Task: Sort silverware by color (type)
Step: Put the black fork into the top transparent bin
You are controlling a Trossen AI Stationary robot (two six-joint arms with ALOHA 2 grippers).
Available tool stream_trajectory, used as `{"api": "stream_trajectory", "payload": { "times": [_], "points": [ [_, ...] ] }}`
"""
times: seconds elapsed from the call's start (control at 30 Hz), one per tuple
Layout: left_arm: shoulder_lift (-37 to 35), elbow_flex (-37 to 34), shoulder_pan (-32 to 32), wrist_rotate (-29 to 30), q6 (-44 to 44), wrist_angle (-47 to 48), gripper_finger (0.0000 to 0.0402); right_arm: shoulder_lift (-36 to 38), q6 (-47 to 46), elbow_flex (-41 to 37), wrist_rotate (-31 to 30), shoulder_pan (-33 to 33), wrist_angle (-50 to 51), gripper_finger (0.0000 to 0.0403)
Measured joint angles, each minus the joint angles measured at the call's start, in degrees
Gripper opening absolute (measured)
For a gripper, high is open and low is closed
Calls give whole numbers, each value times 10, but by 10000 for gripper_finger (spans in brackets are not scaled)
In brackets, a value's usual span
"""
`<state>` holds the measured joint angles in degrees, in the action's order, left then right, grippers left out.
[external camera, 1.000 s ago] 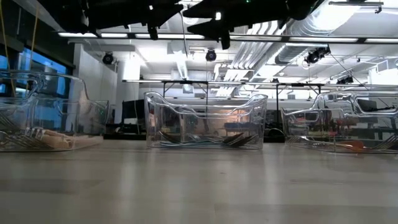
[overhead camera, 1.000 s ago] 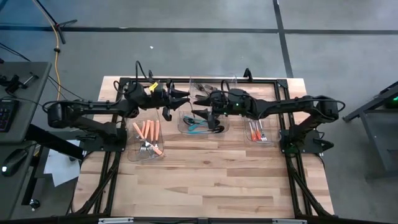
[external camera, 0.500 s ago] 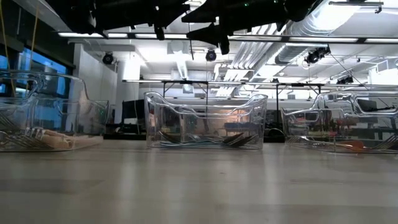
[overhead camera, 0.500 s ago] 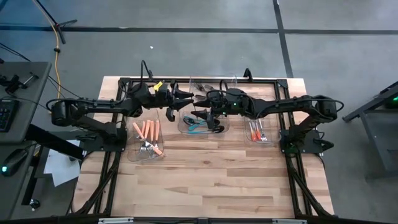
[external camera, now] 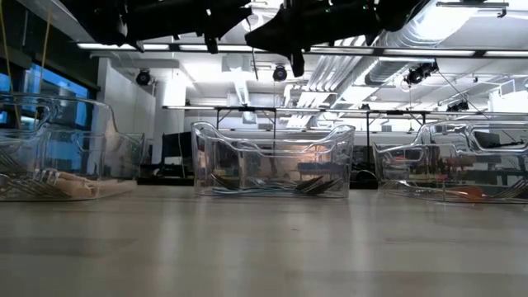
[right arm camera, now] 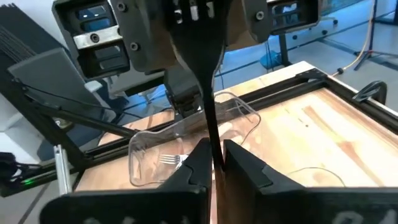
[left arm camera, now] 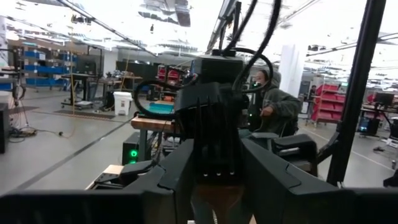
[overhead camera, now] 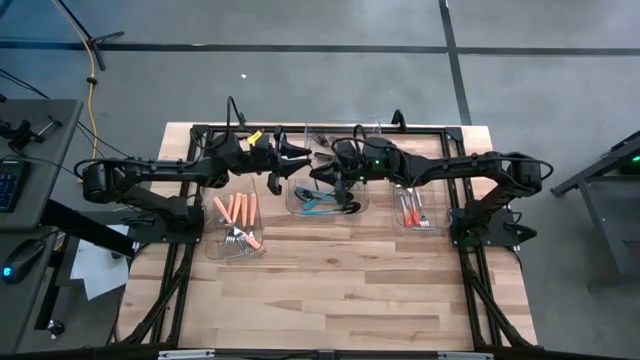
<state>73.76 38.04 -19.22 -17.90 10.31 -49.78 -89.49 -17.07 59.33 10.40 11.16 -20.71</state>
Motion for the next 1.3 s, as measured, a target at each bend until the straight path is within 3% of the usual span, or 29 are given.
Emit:
{"api": "stream_trajectory", "payload": {
  "times": [0.23,0.43,0.67,0.87,1.1,1.3],
  "points": [
    [0,0,0,3,6,18,122,0,4,0,36,12,5,7],
    [-25,0,-6,1,14,79,160,14,7,0,37,20,25,3],
    [-104,0,-47,1,-3,209,201,90,57,0,31,43,170,2],
    [-184,-26,-83,2,3,253,201,172,110,-2,16,65,325,1],
    [-251,-114,-87,3,78,165,153,233,131,-2,15,80,422,1],
    [-278,-139,-67,7,106,153,34,267,117,-65,10,80,384,0]
  ]
}}
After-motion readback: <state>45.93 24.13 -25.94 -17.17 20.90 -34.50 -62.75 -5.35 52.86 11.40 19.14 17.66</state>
